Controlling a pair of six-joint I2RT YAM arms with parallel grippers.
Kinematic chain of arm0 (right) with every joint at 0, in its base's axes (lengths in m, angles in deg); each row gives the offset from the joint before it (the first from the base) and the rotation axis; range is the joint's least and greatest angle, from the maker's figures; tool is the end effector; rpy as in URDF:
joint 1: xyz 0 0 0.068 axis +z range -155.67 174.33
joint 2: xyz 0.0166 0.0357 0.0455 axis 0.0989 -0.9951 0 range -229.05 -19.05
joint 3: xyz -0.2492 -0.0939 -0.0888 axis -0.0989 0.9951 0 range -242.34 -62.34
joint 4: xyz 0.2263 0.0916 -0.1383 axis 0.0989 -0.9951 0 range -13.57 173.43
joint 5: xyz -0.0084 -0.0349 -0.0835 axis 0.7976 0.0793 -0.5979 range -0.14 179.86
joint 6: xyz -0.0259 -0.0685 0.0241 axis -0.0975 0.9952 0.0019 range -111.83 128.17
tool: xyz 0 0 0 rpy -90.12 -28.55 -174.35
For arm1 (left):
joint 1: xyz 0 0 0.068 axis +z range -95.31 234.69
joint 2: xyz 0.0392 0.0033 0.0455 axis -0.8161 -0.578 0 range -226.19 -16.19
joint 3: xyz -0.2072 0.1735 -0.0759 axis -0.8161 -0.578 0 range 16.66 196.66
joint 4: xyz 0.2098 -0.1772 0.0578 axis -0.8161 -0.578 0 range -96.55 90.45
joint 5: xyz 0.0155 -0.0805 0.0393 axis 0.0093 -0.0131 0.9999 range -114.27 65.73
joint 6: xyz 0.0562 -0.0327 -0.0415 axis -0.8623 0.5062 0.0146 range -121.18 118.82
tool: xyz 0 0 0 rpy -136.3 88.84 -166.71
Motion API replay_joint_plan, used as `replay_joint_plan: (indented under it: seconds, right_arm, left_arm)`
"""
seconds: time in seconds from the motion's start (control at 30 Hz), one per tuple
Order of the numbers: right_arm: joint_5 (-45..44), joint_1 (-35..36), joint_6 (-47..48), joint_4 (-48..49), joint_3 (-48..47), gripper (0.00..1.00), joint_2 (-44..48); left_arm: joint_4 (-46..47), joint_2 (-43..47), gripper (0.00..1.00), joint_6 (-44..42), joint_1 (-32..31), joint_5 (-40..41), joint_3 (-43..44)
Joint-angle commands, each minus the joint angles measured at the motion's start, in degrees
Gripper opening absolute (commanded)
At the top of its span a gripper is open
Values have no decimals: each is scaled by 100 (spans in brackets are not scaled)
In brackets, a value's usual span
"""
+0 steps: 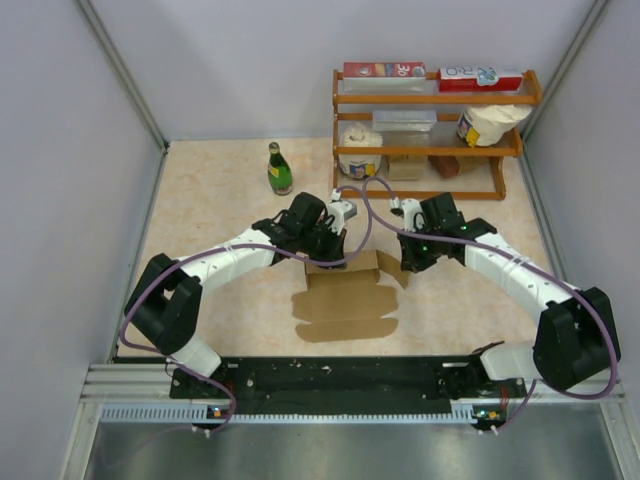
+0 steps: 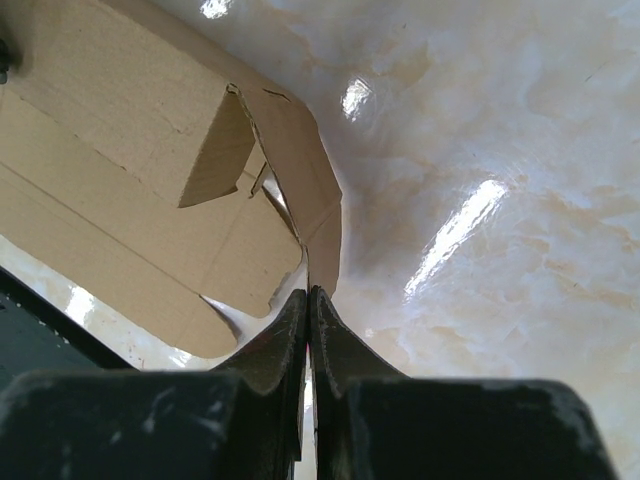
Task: Fold the paper box
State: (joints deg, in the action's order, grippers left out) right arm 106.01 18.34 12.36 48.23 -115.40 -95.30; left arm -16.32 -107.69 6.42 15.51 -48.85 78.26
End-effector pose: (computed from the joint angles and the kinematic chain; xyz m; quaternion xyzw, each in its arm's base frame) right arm 0.2618 0.1365 0.2118 -0.2692 0.9146 0.1795 0.2423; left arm 0.2763 -0.2604 0.2080 0.3227 0.8524 -0.3248 0.2526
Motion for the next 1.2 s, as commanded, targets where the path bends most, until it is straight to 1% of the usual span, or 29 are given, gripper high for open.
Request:
replay_joint_plan:
  seconds: [0.0,0.2,0.37,0.6,0.73,0.8,1.0,1.17]
  right_arm:
    - [144,69,-181,57,15,0,259]
    - [214,86,-313,-22,6,0,260]
    - [30,139,-296,-101,76,1,242]
    - [-137,139,-234,-233,147,14,260]
    - [-146,157,-217,-233,155,16,233]
    - [-173,157,-216,-233,147,15,198]
    - [-190,157,-278,-259,41,1,259]
    - [-182,183,-348,-373,-161,0,277]
  left_arm:
    - [52,19,0,58,-28,58,150]
    - [43,19,0,67,-37,50,176]
    - [16,1,0,67,-46,50,229]
    - [8,-34,0,75,-72,50,265]
    - [8,-34,0,67,-81,58,265]
    - [8,-25,0,67,-90,76,265]
    - [8,-17,0,67,-99,94,238]
    - [8,-17,0,75,-99,93,212]
